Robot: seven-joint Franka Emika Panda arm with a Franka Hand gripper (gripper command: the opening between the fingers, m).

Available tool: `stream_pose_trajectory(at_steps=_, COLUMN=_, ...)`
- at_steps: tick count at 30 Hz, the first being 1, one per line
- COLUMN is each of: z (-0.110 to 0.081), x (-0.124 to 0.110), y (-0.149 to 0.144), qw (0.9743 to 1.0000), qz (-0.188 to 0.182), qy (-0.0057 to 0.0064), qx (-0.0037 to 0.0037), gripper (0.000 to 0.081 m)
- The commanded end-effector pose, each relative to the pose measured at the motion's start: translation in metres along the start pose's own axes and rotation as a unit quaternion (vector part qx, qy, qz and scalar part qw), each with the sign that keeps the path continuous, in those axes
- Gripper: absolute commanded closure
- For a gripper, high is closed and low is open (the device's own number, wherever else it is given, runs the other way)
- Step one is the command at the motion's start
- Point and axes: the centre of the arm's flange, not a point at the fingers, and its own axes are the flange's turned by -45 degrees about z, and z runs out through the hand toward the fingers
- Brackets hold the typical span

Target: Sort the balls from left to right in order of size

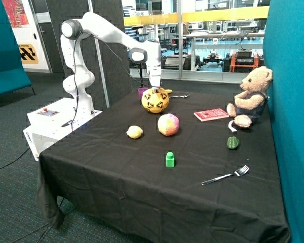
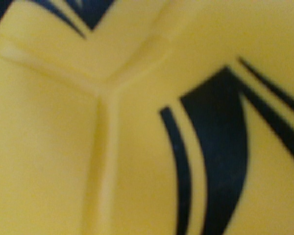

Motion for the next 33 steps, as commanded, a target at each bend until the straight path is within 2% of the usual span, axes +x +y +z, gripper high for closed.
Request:
stream_pose_trajectory(at_steps=1, z=0.0, x=-0.004, y=-0.002, qw=1.0, qz=-0.003, qy=0.004, qx=-0.00061, gripper=0.0155)
stream_pose_trajectory(at_steps=5, z=-0.001, x=-0.005, y=-0.001, qw=1.0, qz=-0.002, qy=0.004, qx=-0.00061, gripper=0.0134)
stream_pose_trajectory(at_steps=14, z=-0.004, x=-0.005, y=0.0, qw=1.0, qz=-0.003, qy=0.004, qx=-0.00061, gripper=0.0172)
stream_pose_trajectory(at_steps=16, z=-0.005, x=-0.005, y=0.0, qw=1.0, qz=-0.004, qy=0.004, qx=-0.00061, gripper=0.0117)
stream_pose_trajectory(at_steps=18, z=-0.008, x=-0.005, y=0.0, qw=1.0, qz=-0.005, qy=0.004, qx=-0.00062, gripper=0.0103)
stream_pose_trajectory(at_steps=28, z=-0.037, x=0.005, y=0.006, qw=1.0, qz=-0.005, qy=0.004, qx=-0.00062, gripper=0.0143)
stream_pose_trajectory(at_steps=30, z=-0.041, x=0.008, y=0.009, qw=1.0, qz=-0.003, qy=0.004, qx=-0.00061, gripper=0.0118)
stream_pose_trajectory(at_steps=33, z=-0.047, x=0.013, y=0.017, qw=1.0, qz=0.009, qy=0.004, qx=-0.00056, gripper=0.0143)
